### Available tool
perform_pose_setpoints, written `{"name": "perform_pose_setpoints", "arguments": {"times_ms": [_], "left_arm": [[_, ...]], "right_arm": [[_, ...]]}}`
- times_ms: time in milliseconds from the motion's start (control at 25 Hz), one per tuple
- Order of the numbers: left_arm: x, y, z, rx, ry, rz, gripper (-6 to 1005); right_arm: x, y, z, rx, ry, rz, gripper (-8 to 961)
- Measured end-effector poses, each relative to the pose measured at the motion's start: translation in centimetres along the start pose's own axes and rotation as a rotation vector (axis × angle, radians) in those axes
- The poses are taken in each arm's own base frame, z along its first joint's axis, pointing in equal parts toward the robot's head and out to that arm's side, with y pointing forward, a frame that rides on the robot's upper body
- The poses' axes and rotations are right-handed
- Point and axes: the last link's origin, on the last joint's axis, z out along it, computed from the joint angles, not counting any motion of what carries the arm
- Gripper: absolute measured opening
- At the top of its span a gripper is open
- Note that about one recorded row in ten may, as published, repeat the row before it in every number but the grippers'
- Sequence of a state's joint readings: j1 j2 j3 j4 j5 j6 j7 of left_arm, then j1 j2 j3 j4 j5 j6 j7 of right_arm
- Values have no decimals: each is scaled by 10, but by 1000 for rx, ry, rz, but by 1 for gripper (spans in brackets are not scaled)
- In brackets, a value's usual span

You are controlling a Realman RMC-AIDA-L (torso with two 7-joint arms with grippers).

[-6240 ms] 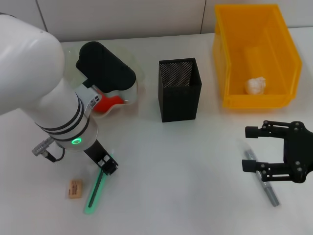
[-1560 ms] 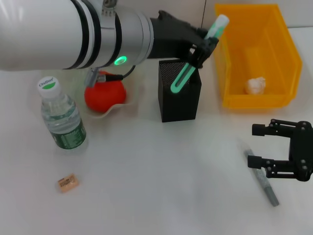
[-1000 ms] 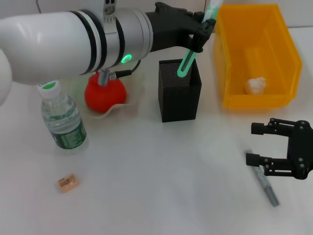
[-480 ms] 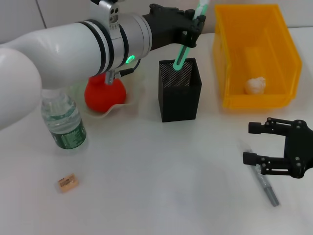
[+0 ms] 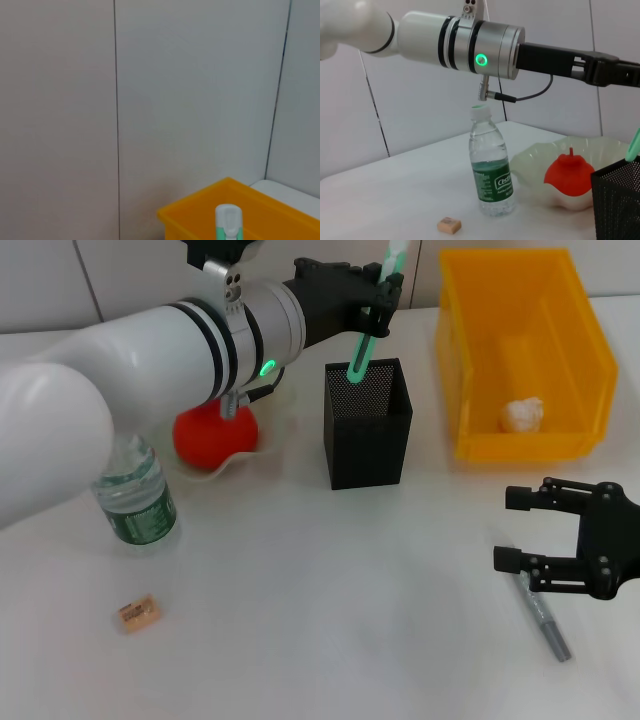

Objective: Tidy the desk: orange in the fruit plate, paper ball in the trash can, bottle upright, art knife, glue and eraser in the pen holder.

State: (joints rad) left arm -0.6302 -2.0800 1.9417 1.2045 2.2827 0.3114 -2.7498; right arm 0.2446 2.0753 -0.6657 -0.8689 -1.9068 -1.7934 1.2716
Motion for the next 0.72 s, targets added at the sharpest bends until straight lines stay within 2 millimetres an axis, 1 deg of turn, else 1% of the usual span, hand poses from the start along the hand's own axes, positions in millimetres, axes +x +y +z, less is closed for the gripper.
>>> {"name": "perform_pose_setpoints", "arguments": {"times_ms": [520, 720], "left_arm": [[-19, 4, 6, 6, 4, -51, 308], [-23, 6, 6, 8, 9, -61, 313]], "right_arm": [[-2, -4, 3, 6, 3, -7, 756], [-3, -5, 3, 5, 2, -11, 756]]}}
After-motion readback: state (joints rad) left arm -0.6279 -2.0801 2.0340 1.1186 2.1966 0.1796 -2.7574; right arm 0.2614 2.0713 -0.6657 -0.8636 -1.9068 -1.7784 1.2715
